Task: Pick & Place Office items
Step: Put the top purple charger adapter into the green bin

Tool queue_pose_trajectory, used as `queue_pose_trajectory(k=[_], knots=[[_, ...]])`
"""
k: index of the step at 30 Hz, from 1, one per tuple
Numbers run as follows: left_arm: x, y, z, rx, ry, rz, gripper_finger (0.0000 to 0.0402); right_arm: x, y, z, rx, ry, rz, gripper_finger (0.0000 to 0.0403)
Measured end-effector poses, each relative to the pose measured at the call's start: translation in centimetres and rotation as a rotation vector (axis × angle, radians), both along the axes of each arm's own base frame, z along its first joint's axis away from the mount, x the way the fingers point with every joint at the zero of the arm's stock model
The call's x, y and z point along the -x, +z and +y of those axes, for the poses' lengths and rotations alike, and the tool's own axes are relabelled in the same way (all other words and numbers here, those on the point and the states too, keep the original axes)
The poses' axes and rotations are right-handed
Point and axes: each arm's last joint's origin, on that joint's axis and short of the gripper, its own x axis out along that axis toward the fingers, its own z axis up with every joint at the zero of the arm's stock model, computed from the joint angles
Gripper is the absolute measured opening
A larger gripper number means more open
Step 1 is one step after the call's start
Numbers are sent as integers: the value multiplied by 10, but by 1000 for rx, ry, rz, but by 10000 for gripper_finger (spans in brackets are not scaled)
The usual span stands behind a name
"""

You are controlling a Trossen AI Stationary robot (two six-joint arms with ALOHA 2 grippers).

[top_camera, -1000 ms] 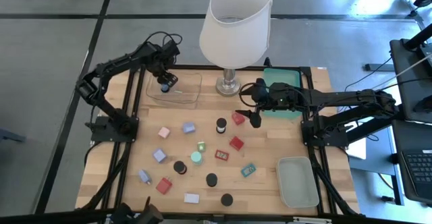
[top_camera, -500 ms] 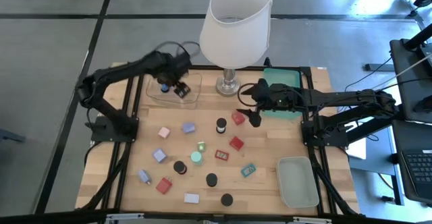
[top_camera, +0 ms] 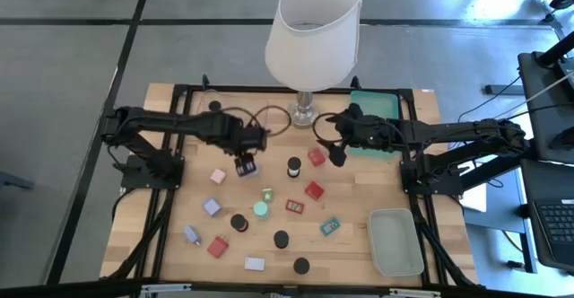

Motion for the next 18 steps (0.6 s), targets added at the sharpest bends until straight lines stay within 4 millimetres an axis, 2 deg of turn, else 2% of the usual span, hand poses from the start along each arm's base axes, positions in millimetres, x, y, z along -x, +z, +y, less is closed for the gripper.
queue_pose_trajectory(k=[10, 18], knots=[[-3, 2, -45, -56, -149, -68, 226, -1, 0, 2, -54, 66, -4, 366], [-4, 3, -53, -129, -111, -121, 241, -1, 0, 2, -53, 66, -5, 365]])
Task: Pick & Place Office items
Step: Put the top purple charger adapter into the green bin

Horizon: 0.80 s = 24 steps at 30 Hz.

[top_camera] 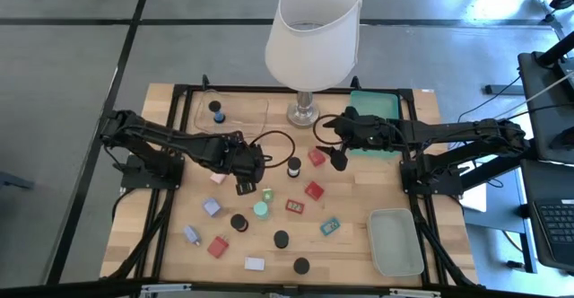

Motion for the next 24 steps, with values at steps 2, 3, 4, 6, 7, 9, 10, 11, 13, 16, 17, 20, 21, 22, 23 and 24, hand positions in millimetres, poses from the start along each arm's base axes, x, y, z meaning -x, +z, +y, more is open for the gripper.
queue_pose_trajectory(k=[2, 3, 4, 6, 7, 9, 10, 11, 13, 16, 17, 20, 21, 22, 23, 24], knots=[[0, 0, 0, 11, 21, -7, 249, 0, 0, 0, 0, 0, 0, 365], [0, 0, 0, 14, 32, -11, 253, 0, 0, 0, 0, 0, 0, 365], [-1, -1, 0, 17, 43, -12, 258, 0, 0, 0, 0, 0, 0, 365], [-3, -4, -1, 22, 61, -7, 265, 0, 0, 0, 0, 0, 0, 365], [-4, -6, -2, 26, 66, -3, 268, 0, 0, 0, 0, 0, 0, 365], [-7, -11, -4, 25, 65, 14, 273, 0, 0, 0, 0, 0, 0, 365], [-8, -13, -6, 22, 57, 25, 275, 0, 0, 0, 0, 0, 0, 365], [-10, -17, -8, 14, 43, 38, 276, 0, 0, 0, 0, 0, 0, 365], [-13, -23, -11, -23, 3, 73, 276, 0, 0, 0, 1, 0, 0, 365], [-17, -32, -15, -52, -95, 140, 273, 0, 0, 0, 1, 0, 0, 365], [-18, -35, -16, -50, -129, 165, 272, 0, 0, 0, 1, -1, -1, 365], [-19, -41, -17, -49, -182, 226, 270, 0, 0, 0, 1, -1, -2, 365], [-18, -43, -17, -57, -187, 238, 270, 0, 0, 0, 1, -2, -2, 365], [-17, -45, -16, -62, -192, 241, 269, 0, 0, 0, 1, -2, -2, 365], [-15, -49, -16, -68, -196, 238, 269, 0, 0, 0, 2, -2, -2, 365], [-11, -53, -15, -73, -198, 232, 269, 0, 0, 0, 2, -2, -3, 365]])
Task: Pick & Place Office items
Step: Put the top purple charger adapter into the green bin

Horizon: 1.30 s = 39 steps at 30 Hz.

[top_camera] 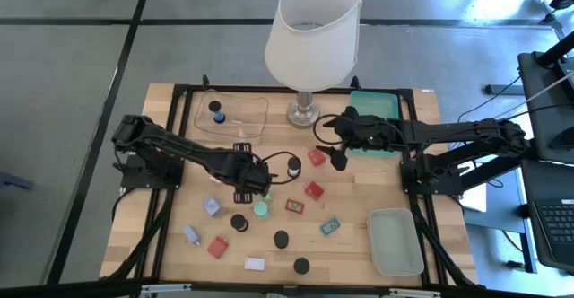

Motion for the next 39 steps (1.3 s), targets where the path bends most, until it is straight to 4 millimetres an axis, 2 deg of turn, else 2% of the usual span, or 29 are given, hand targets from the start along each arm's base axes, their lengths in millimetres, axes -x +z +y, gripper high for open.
queue_pose_trajectory(k=[8, 15, 23, 32, 39], knots=[[44, -18, 9, 86, 6, -306, 273, 0, 0, 0, 0, 0, -4, 365], [71, -37, 24, 167, 122, -512, 277, 0, 0, 0, 0, 0, -4, 365], [86, -76, 28, 130, 151, -550, 290, 0, 0, 0, 0, 1, -4, 365], [92, -91, 31, 105, 196, -633, 336, 0, 0, 0, 0, 1, -4, 366], [101, -108, 34, 122, 221, -738, 345, 0, 0, 0, 0, 1, -4, 366]])
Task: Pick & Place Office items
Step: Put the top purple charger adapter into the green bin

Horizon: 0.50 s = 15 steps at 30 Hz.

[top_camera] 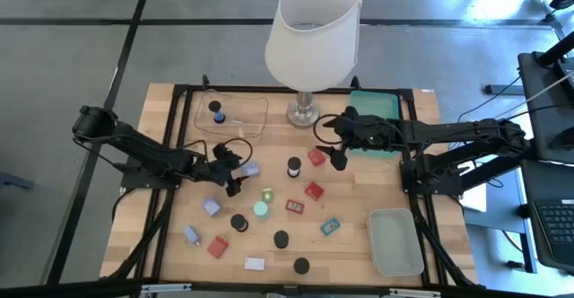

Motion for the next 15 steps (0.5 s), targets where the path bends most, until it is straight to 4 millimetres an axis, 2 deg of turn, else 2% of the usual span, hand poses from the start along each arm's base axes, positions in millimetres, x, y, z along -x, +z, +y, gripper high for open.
queue_pose_trajectory(k=[8, 15], knots=[[8, -11, 2, 30, -7, -100, 346, 0, 0, 0, -1, 1, 0, 366], [5, -20, 1, 17, -16, -78, 346, 0, 0, 0, -1, 1, 0, 366]])
